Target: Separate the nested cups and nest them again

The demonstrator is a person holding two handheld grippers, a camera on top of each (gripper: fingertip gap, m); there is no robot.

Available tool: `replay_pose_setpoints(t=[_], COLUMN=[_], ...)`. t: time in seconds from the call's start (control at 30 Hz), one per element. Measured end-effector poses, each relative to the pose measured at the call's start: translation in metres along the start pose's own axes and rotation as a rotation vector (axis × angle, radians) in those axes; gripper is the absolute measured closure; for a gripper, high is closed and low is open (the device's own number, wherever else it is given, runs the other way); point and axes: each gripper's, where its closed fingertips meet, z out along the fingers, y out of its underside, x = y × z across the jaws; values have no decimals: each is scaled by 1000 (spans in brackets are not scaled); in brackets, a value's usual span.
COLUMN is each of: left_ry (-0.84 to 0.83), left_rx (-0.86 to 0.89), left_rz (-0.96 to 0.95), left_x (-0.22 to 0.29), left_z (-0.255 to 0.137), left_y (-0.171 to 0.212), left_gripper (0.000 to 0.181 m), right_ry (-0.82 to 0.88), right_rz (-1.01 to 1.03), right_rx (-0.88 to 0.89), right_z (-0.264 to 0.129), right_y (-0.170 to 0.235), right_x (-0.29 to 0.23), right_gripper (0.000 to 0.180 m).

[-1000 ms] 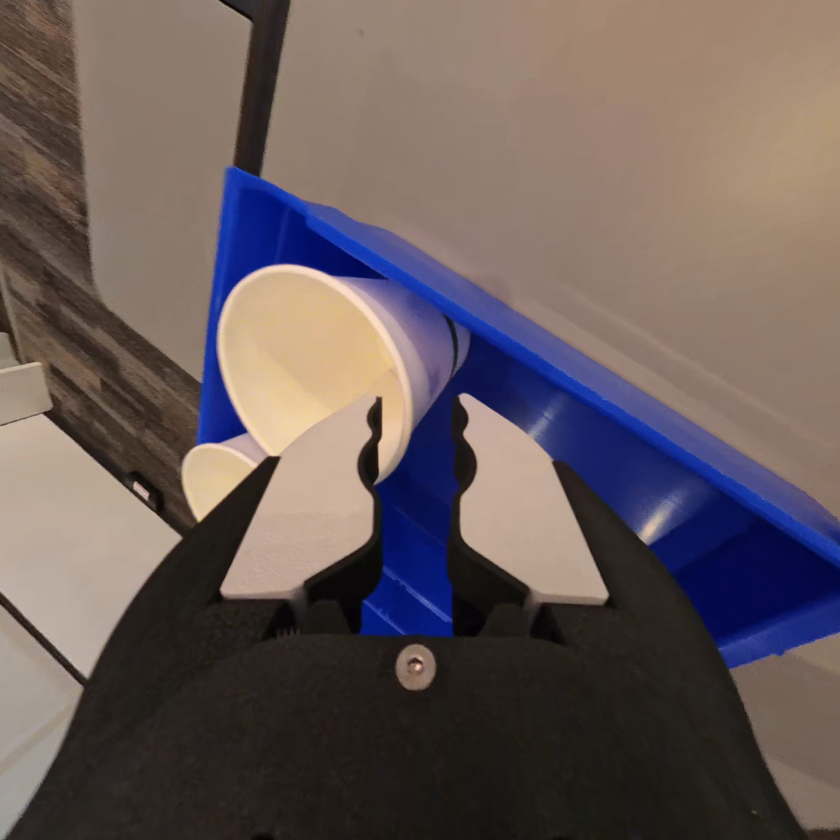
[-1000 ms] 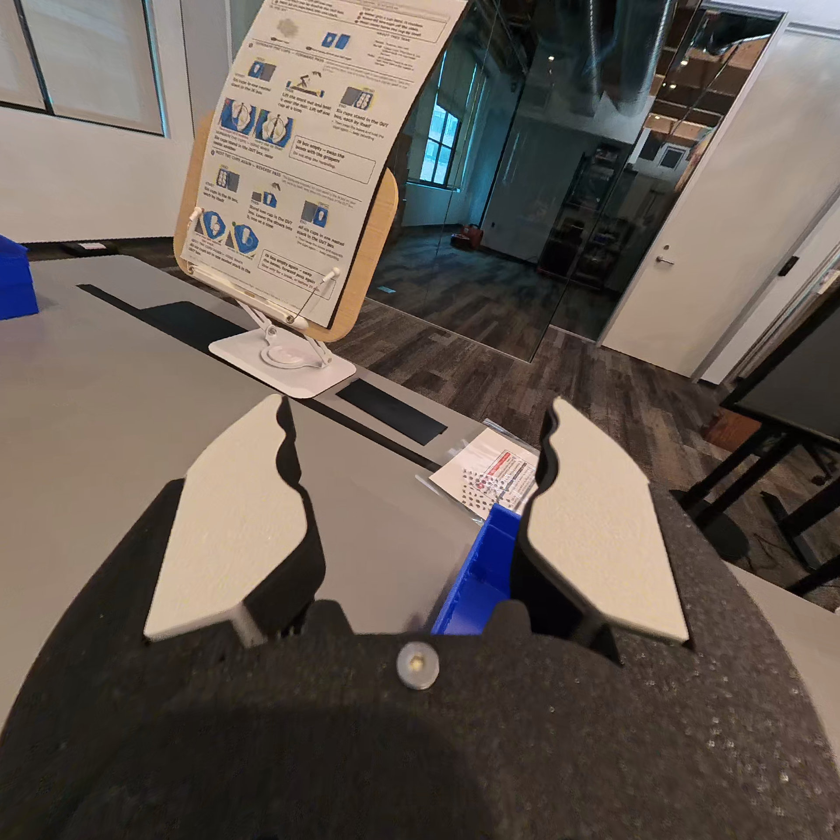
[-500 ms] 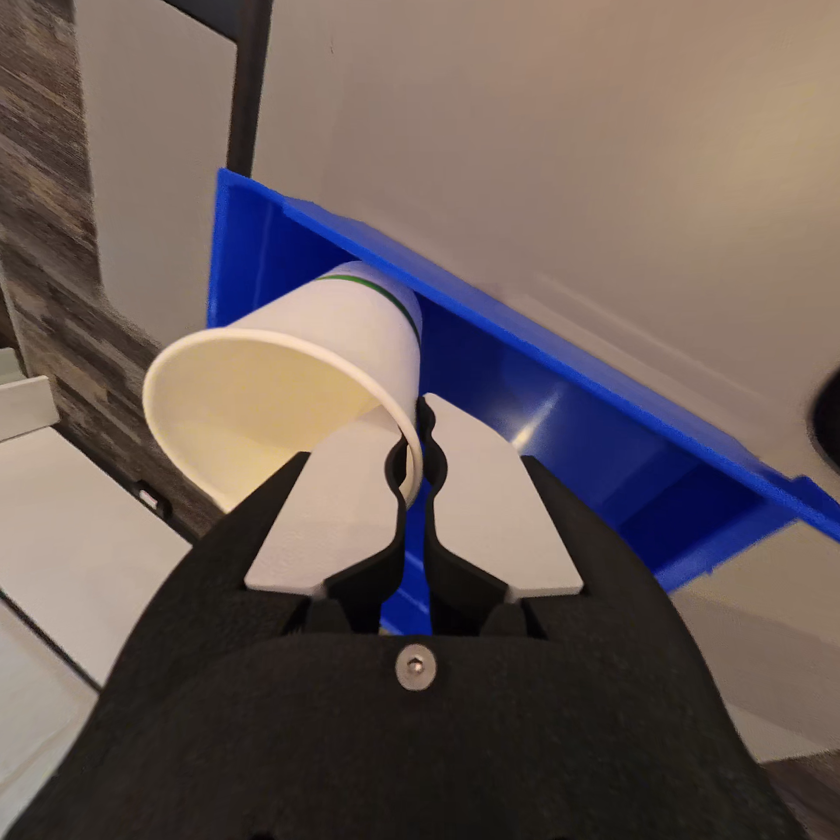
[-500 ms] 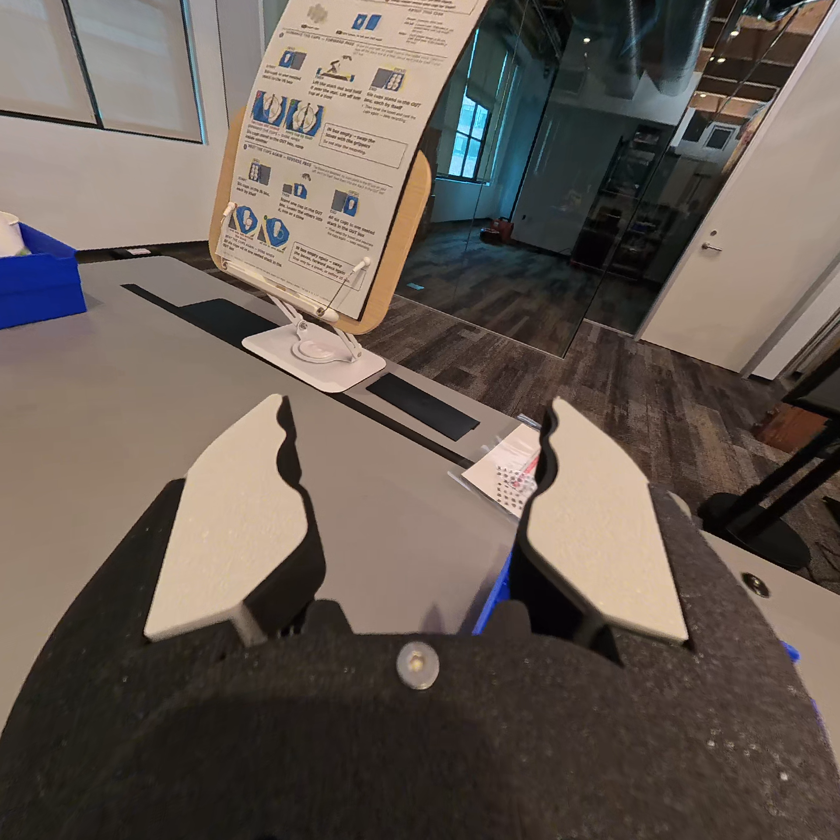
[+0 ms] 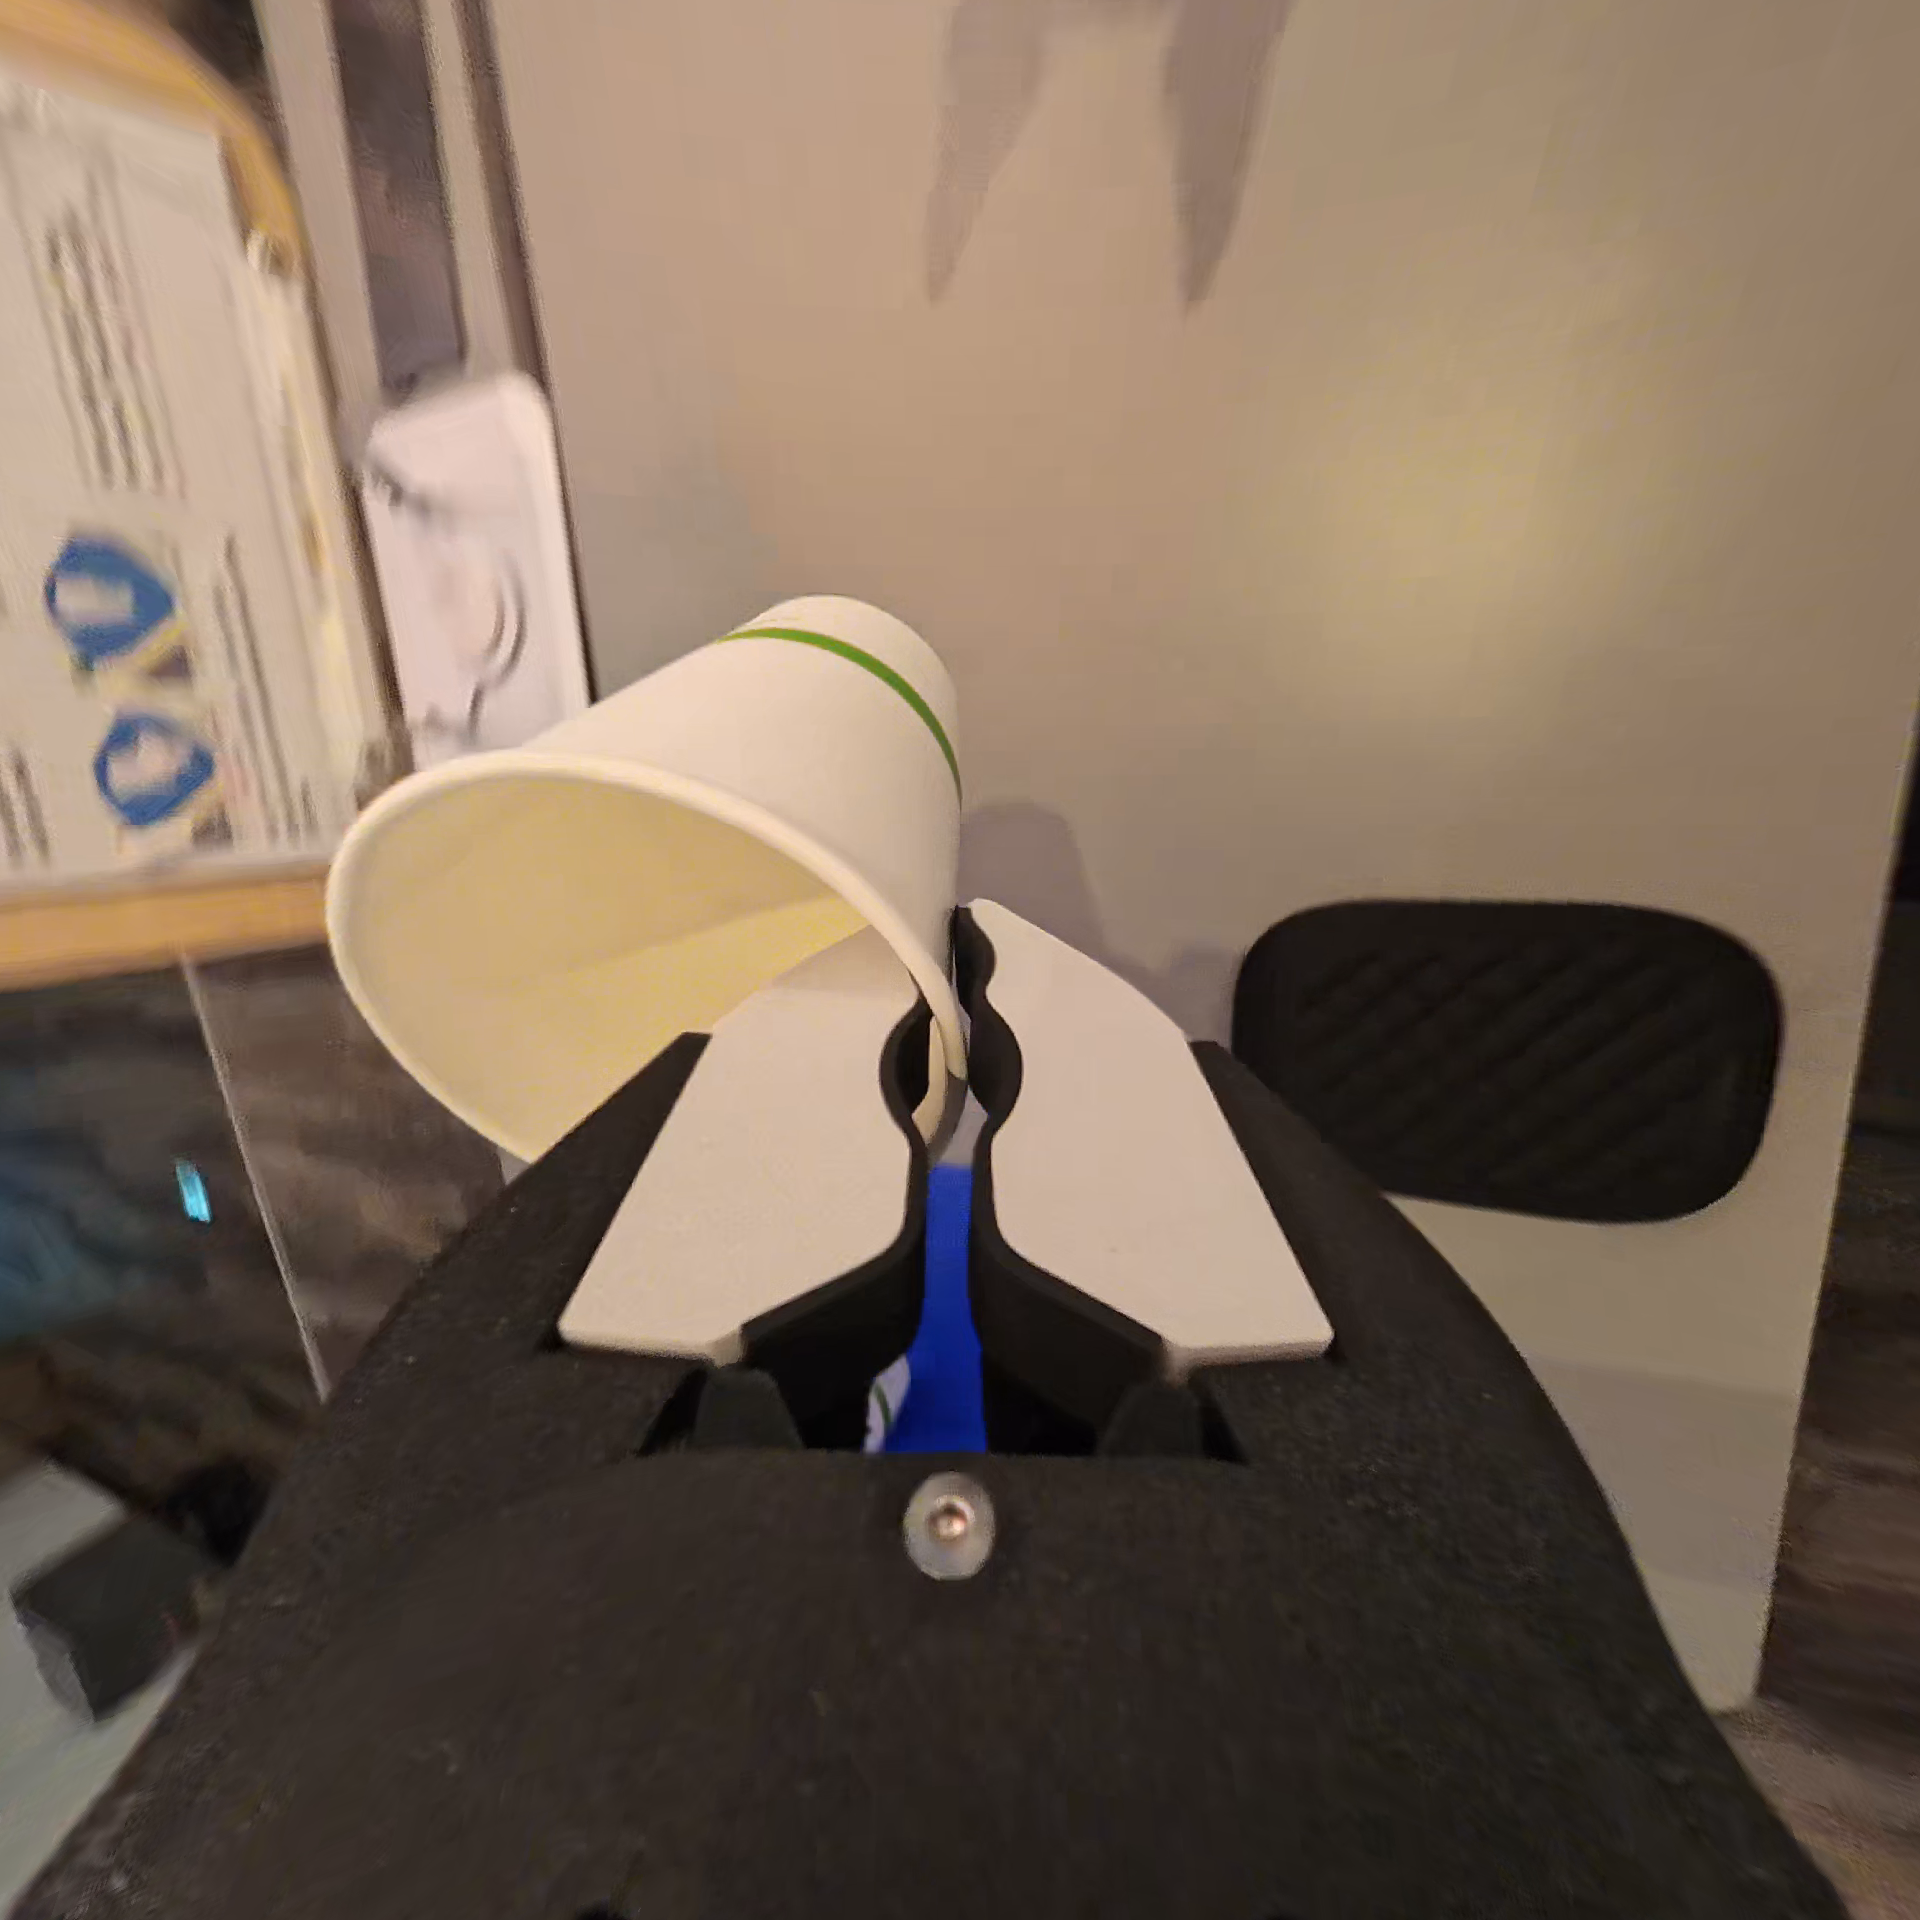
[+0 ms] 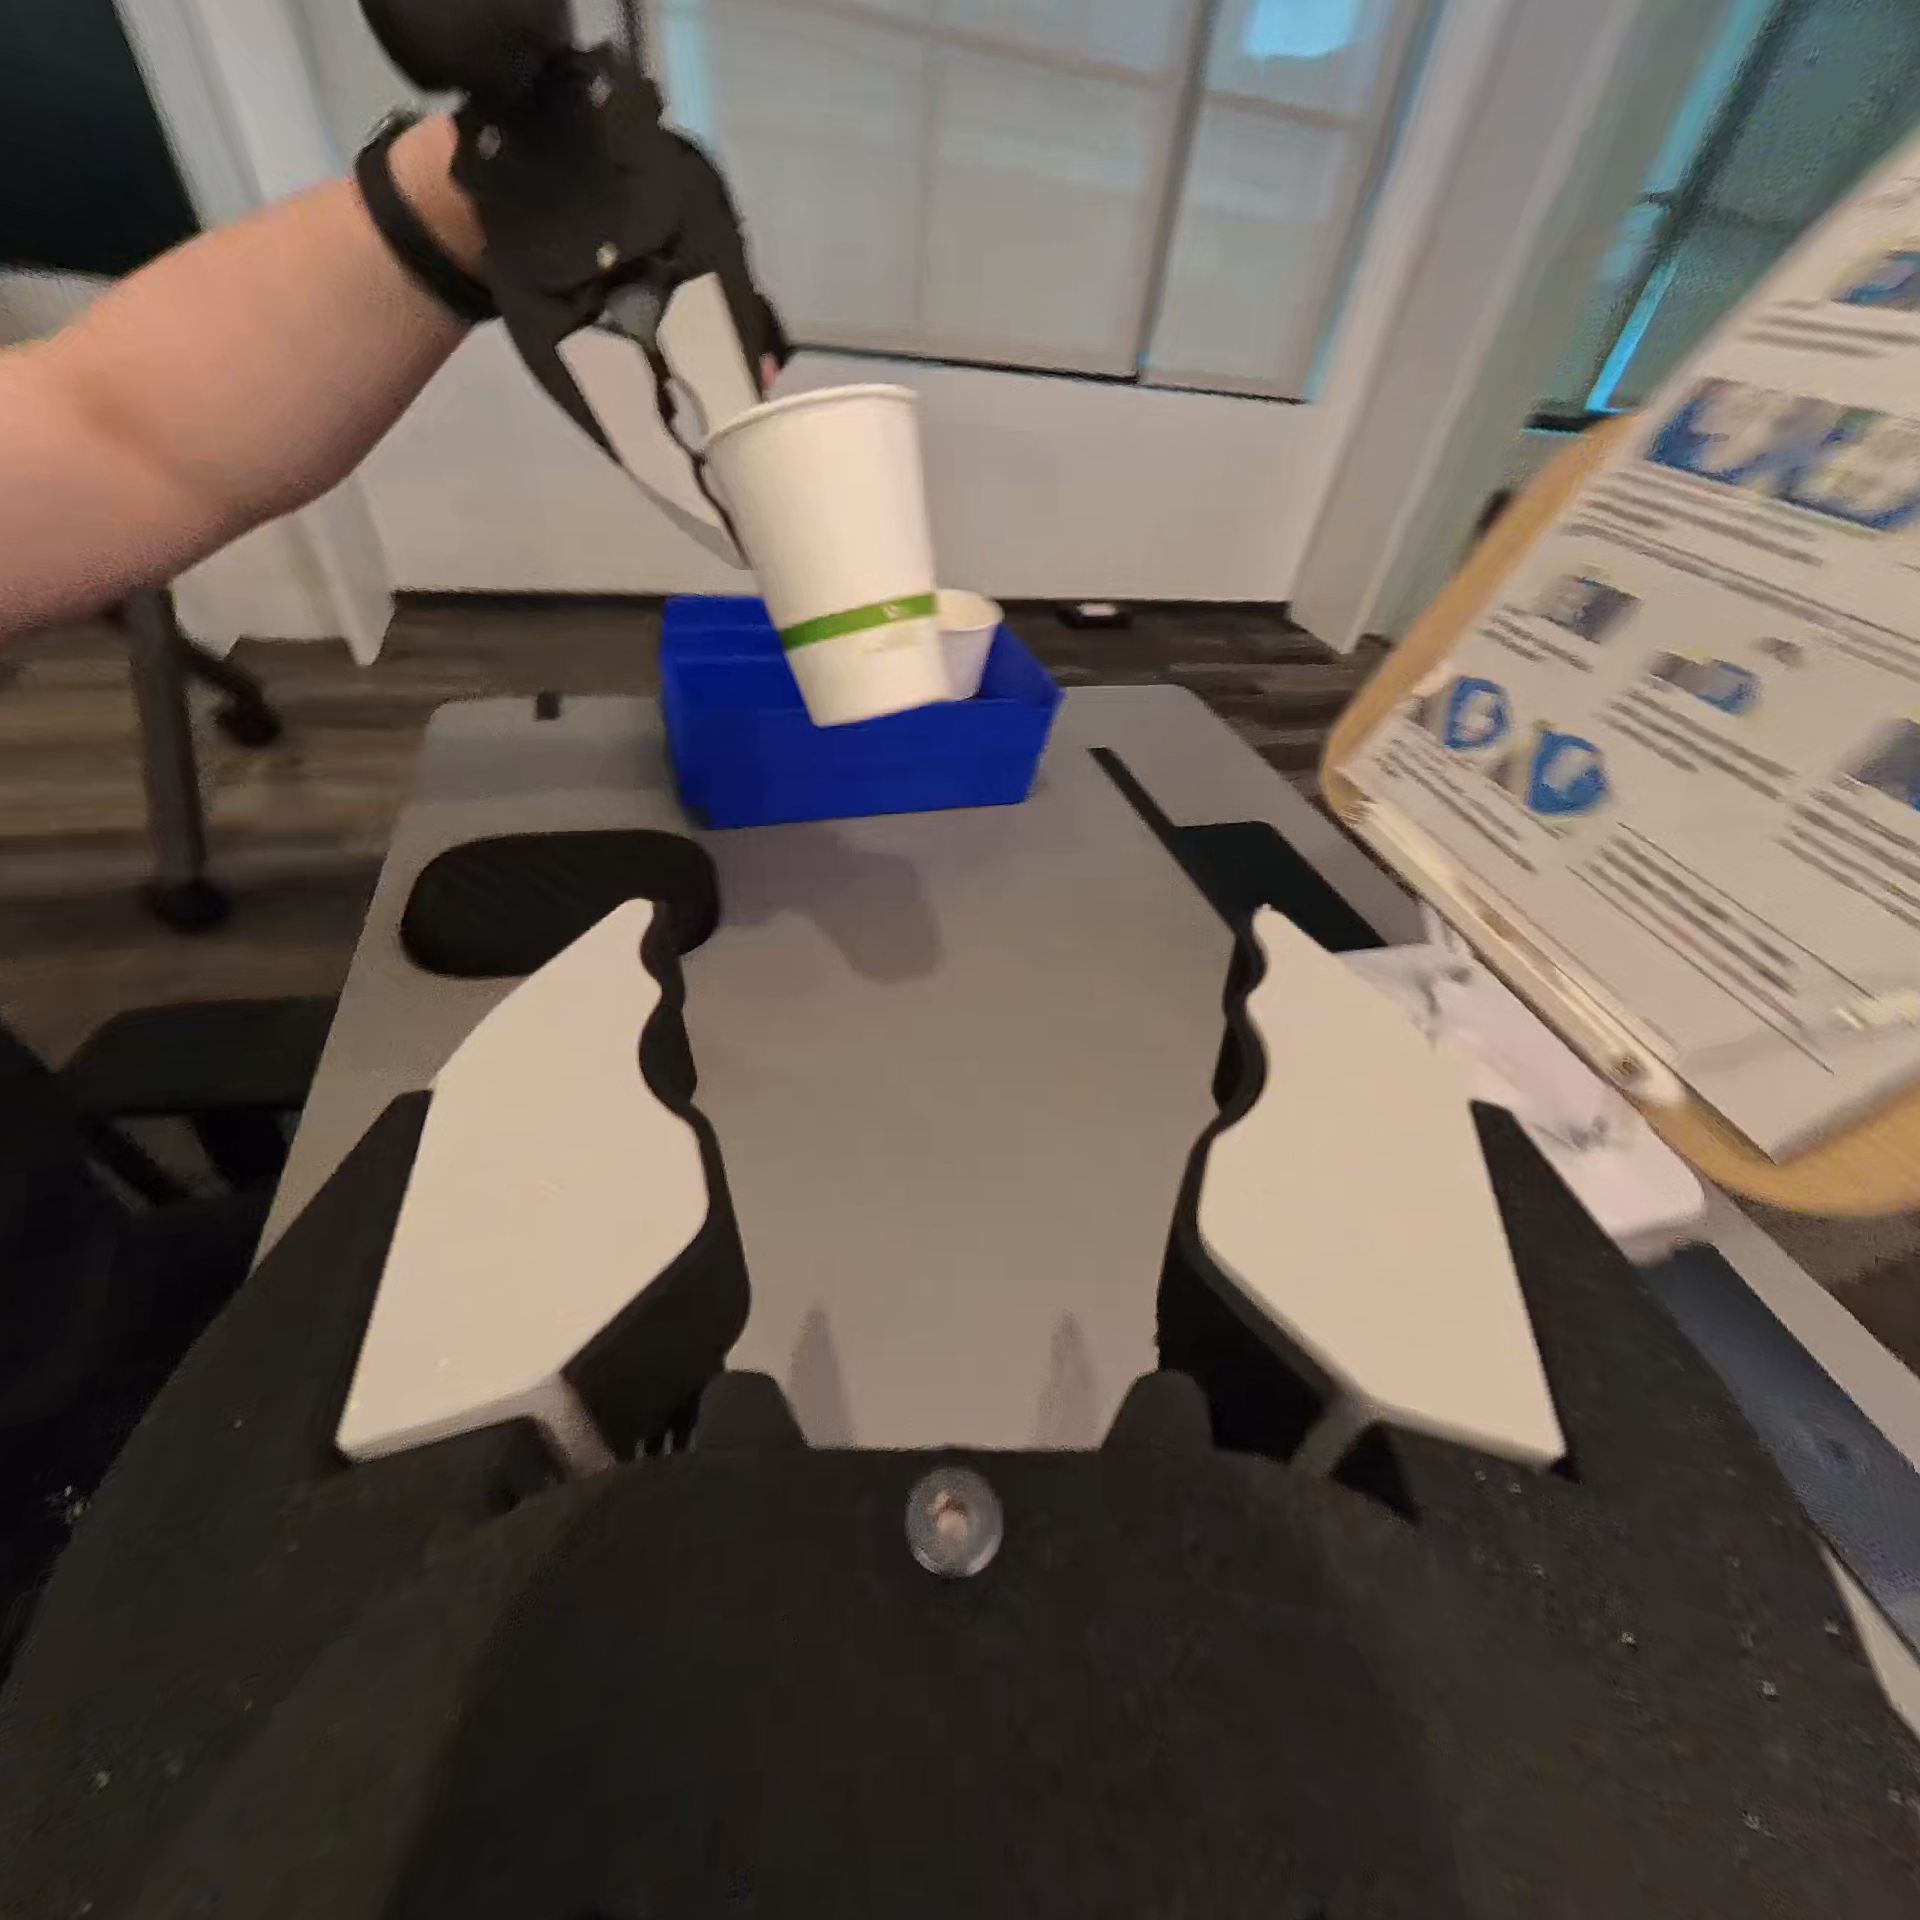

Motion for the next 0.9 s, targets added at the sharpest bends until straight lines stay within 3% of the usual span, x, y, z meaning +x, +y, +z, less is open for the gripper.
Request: replay_pose_setpoints(t=[0.13, 0.3, 0.57, 0.9], left_ry=[78, 124, 165, 168], left_rx=[75, 85, 89, 95], left_rz=[153, 260, 313, 369], left_x=[25, 40, 53, 66], left_z=[18, 36, 53, 51], left_y=[-62, -100, -115, -116], left_gripper=[180, 180, 180, 178], right_ry=[-74, -138, -208, -338], right_rz=[-150, -139, -74, -24], right_rx=[-123, -191, -263, -257], right_z=[56, 96, 116, 119], right_y=[2, 11, 33, 38], right_x=[-30, -51, -68, -85], right_gripper=[83, 83, 93, 91])
